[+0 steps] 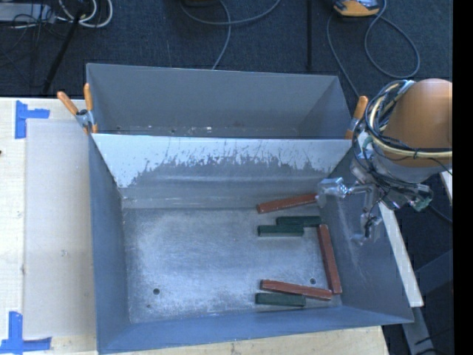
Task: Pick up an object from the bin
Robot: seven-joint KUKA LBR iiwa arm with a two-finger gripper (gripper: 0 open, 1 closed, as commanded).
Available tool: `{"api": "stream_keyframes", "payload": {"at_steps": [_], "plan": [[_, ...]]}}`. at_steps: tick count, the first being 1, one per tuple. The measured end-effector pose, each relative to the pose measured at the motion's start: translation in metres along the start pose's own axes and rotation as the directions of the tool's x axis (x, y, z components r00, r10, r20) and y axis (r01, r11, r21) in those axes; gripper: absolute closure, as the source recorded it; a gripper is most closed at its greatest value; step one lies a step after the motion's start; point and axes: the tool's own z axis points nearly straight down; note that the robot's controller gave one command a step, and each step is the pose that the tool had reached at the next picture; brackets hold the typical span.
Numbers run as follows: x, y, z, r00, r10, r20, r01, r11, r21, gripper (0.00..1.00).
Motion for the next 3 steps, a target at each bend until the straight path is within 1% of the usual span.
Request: {"api": "stream_keyframes", "payload": {"at_steps": [1, 2, 3], "plan": [[-0.027, 0.075, 0.059, 1.0, -0.016, -0.006, 0.016, 1.0, -0.013, 0.0], [-0.066, 0.126, 0.028, 1.0, 0.005, 0.001, -0.005, 1.0, -0.005, 0.0], [-0.09, 0.069, 0.097, 0.991, -0.131, -0.001, 0.131, 0.991, -0.007, 0.0]]}}
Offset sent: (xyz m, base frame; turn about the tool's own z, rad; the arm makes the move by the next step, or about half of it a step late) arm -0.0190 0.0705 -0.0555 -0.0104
